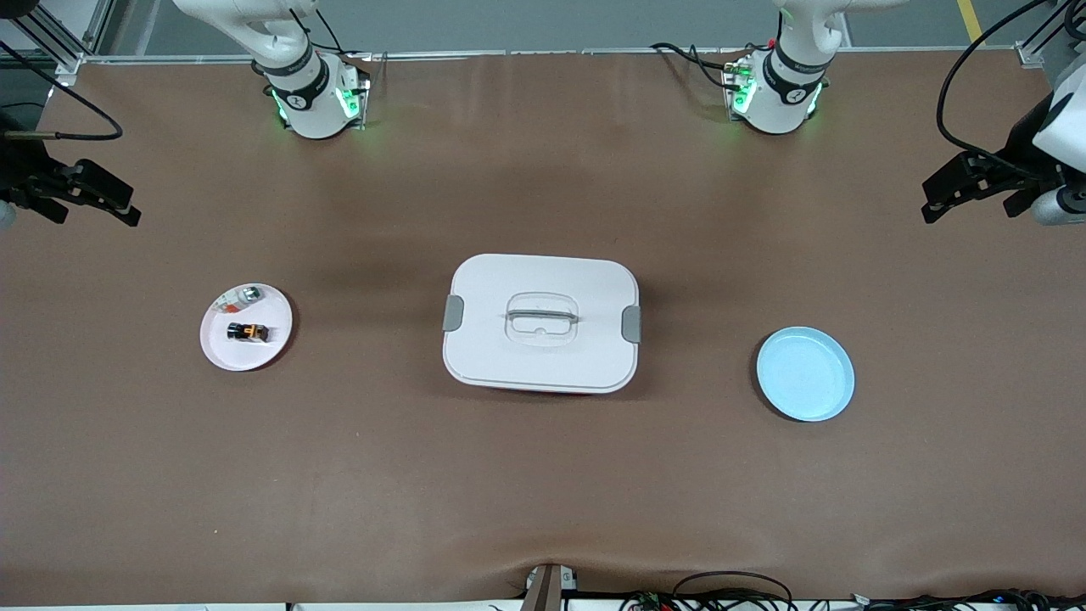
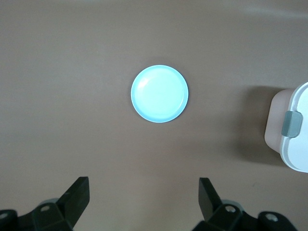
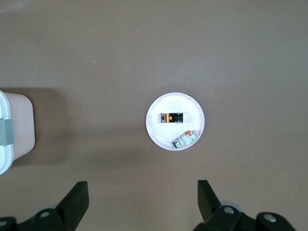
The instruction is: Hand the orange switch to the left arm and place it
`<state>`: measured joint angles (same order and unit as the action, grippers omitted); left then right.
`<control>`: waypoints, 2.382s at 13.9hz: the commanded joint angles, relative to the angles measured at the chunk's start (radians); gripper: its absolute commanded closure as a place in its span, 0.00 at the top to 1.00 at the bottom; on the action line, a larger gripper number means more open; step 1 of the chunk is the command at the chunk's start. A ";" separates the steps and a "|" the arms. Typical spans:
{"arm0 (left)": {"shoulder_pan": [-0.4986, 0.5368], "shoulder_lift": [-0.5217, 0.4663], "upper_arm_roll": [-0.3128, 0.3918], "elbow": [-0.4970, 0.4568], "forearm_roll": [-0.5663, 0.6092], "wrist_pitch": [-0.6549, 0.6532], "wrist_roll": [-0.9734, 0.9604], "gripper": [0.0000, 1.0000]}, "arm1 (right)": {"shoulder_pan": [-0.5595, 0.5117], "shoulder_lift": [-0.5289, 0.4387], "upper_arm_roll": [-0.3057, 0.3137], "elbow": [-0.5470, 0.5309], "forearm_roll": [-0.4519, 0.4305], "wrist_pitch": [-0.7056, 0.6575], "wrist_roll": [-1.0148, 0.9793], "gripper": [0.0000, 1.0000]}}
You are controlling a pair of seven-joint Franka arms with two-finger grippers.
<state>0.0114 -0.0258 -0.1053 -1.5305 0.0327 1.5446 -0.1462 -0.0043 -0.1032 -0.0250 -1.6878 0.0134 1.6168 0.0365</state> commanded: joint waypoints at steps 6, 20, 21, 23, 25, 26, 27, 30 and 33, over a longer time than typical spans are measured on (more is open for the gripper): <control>0.006 -0.009 0.002 0.007 -0.019 -0.015 0.022 1.00 | -0.003 -0.018 0.005 0.002 -0.001 -0.003 -0.001 1.00; 0.007 -0.009 0.002 0.013 -0.017 -0.015 0.023 1.00 | -0.006 -0.016 0.004 0.017 -0.003 -0.017 -0.058 1.00; 0.007 -0.009 0.002 0.013 -0.017 -0.015 0.023 1.00 | -0.008 -0.015 0.004 0.020 -0.004 -0.015 -0.087 1.00; 0.006 -0.008 0.002 0.013 -0.017 -0.015 0.023 1.00 | -0.002 -0.015 0.005 0.029 -0.004 -0.014 -0.093 1.00; 0.007 -0.008 0.002 0.013 -0.017 -0.015 0.023 1.00 | 0.000 -0.010 0.007 0.037 -0.004 -0.012 -0.086 1.00; 0.007 -0.006 0.002 0.013 -0.017 -0.015 0.023 1.00 | 0.000 -0.004 0.007 0.037 -0.006 -0.011 -0.084 1.00; 0.006 -0.006 0.002 0.013 -0.017 -0.015 0.023 1.00 | -0.003 0.005 0.005 0.037 -0.007 -0.011 -0.084 1.00; 0.006 -0.006 0.002 0.013 -0.017 -0.015 0.023 1.00 | -0.009 0.068 0.005 0.030 -0.050 -0.009 -0.079 1.00; 0.006 -0.006 0.002 0.013 -0.017 -0.015 0.025 1.00 | -0.005 0.121 0.005 0.025 -0.114 -0.003 -0.047 1.00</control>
<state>0.0117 -0.0258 -0.1050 -1.5247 0.0327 1.5446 -0.1462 -0.0061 -0.0176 -0.0245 -1.6723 -0.0647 1.6141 -0.0383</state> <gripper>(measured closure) 0.000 0.000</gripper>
